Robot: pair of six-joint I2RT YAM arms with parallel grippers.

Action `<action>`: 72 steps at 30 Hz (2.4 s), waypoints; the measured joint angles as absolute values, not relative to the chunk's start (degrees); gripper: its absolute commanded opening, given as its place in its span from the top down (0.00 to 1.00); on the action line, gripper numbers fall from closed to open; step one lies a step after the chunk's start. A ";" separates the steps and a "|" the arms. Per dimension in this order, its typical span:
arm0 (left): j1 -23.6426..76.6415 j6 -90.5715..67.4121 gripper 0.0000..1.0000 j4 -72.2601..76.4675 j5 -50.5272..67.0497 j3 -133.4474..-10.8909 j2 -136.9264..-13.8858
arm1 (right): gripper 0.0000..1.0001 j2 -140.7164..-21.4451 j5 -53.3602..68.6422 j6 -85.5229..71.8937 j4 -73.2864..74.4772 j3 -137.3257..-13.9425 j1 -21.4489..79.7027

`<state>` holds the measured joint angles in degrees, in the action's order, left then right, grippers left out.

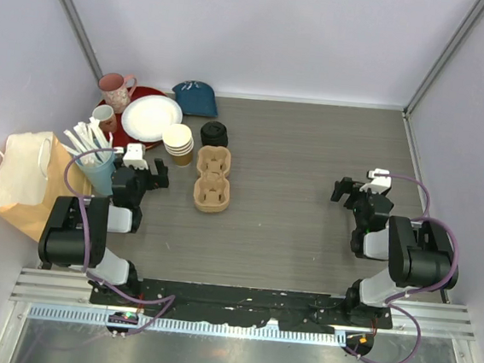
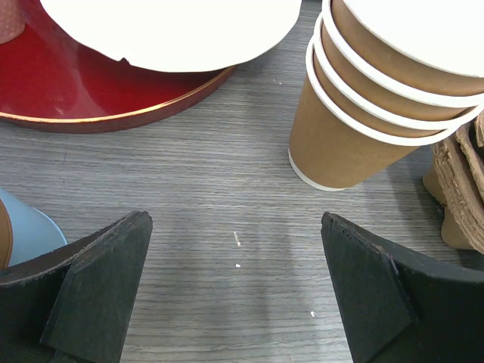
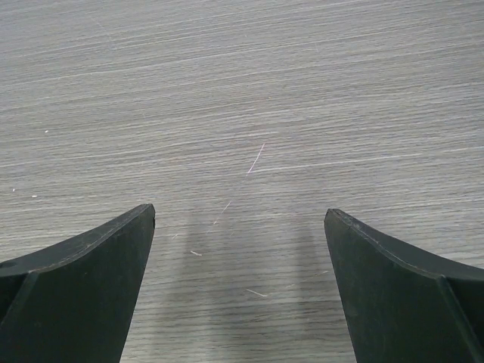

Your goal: Pack the takeout coffee

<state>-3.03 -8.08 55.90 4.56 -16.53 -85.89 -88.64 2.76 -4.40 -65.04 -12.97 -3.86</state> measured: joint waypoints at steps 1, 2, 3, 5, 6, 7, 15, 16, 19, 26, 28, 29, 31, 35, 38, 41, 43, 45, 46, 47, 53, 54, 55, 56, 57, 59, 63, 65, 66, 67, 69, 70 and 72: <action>-3.01 -8.08 0.00 55.90 4.58 -16.53 -85.89 | 0.00 -88.66 2.76 -4.40 -65.04 -12.97 -3.86; -3.03 -8.08 0.00 55.90 4.58 -16.53 -85.89 | 0.00 -88.64 2.66 -4.47 -65.06 -12.97 -3.86; -3.03 -8.08 0.00 55.90 4.58 -16.53 -85.89 | 0.00 -88.62 2.55 -4.54 -65.04 -12.97 -3.86; -3.03 -8.08 0.00 55.90 4.58 -16.53 -85.89 | 0.00 -87.72 1.34 -4.84 -64.07 -12.97 -3.86; -3.03 -8.08 0.00 55.90 4.58 -16.53 -85.89 | 0.00 -86.46 0.67 -4.89 -62.76 -12.97 -3.86; -3.01 -8.08 0.00 55.90 4.58 -16.53 -85.89 | 0.00 -84.68 0.08 -4.91 -61.12 -12.97 -3.86; -3.03 -7.68 0.00 55.68 4.47 -16.56 -85.78 | 0.00 -68.82 -1.87 -8.78 -50.48 -15.22 -3.86; -3.03 -7.68 0.00 55.11 4.12 -16.62 -85.43 | 0.00 -67.46 -0.56 -9.91 -49.23 -15.90 -3.88; -3.03 -7.66 0.00 49.84 3.55 -17.50 -81.47 | 0.01 -65.58 3.53 -13.37 -45.10 -19.07 -3.77; -3.07 -5.61 0.00 39.18 9.80 -20.08 -67.16 | 0.02 -64.10 7.57 -16.64 -34.68 -25.78 0.47; -3.07 -5.30 0.02 32.08 11.81 -23.44 -66.28 | 0.02 -63.59 8.03 -16.64 -31.92 -26.87 2.33; -3.07 -5.10 0.04 28.38 13.13 -25.34 -66.22 | 0.03 -63.40 8.23 -16.58 -30.37 -27.59 3.31; -3.09 -4.67 0.10 19.94 16.56 -29.58 -65.87 | 0.04 -63.05 8.69 -16.19 -27.35 -29.17 5.10; -3.07 -3.64 0.16 1.65 22.63 -40.51 -65.67 | 0.09 -61.67 9.82 -15.57 -21.58 -32.25 7.64; -3.07 -2.46 0.21 -9.93 25.34 -51.55 -65.91 | 0.12 -60.66 10.63 -15.59 -17.39 -34.68 8.51; -3.07 -1.80 0.36 -17.21 27.05 -60.80 -67.09 | 0.17 -60.36 10.87 -15.62 -13.87 -36.67 9.15; -3.05 -1.23 0.50 -20.60 27.35 -66.15 -68.95 | 0.18 -60.36 10.87 -15.68 -11.86 -37.63 9.52; -2.98 -1.15 0.52 -22.76 26.68 -70.11 -71.61 | 0.19 -60.38 10.87 -15.81 -9.58 -38.48 10.04; -2.94 -1.02 0.53 -23.97 25.87 -72.34 -73.58 | 0.18 -60.49 10.87 -15.84 -8.45 -38.98 10.33; -2.83 -0.95 0.52 -25.32 25.10 -74.54 -75.90 | 0.19 -60.73 10.87 -15.84 -7.57 -39.51 10.61; -1.41 1.76 0.47 -31.88 19.20 -84.62 -90.52 | 0.20 -64.66 10.87 -15.46 -4.08 -42.15 11.97; -1.19 2.13 0.49 -32.40 18.55 -85.25 -92.01 | 0.20 -65.28 10.87 -15.38 -3.84 -42.33 12.10; -0.97 2.63 0.51 -33.36 17.82 -86.08 -93.71 | 0.20 -66.15 10.85 -15.35 -3.44 -42.57 12.29; -0.82 3.18 0.51 -34.11 17.41 -86.72 -95.11 | 0.20 -66.78 10.85 -15.33 -3.29 -42.65 12.43; -0.75 3.60 0.53 -34.94 16.97 -87.39 -96.47 | 0.20 -67.51 10.85 -15.33 -3.20 -42.72 12.60; -0.62 4.29 0.55 -35.77 16.47 -88.31 -98.50 | 0.20 -68.82 10.85 -15.33 -2.79 -42.85 12.82; -0.60 5.23 0.67 -36.40 16.10 -89.43 -101.10 | 0.22 -71.07 10.79 -15.22 -2.44 -43.00 13.13; -0.14 5.54 0.69 -36.67 16.01 -90.13 -102.24 | 0.22 -72.12 10.66 -15.18 -2.17 -43.40 13.28; 0.05 5.82 0.72 -36.58 16.01 -90.28 -102.63 | 0.22 -72.47 10.63 -15.16 -2.02 -43.59 13.34; 0.47 6.13 0.73 -36.67 16.03 -90.56 -103.18 | 0.23 -72.88 10.61 -15.16 -2.00 -43.81 13.41; 1.08 6.50 0.78 -36.64 16.01 -90.98 -104.03 | 0.23 -73.25 10.50 -15.16 -2.00 -44.03 13.56; 1.28 6.66 0.78 -36.56 16.01 -91.09 -104.42 | 0.23 -73.43 10.44 -15.16 -1.96 -44.18 13.65; 1.69 6.94 0.78 -36.58 16.01 -91.20 -105.03 | 0.23 -73.63 10.35 -15.14 -1.98 -44.53 13.82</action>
<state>1.69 6.94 -36.58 16.01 -91.20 -105.03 -73.63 10.35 -15.14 -1.98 -44.53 13.82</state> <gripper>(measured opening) 0.227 0.774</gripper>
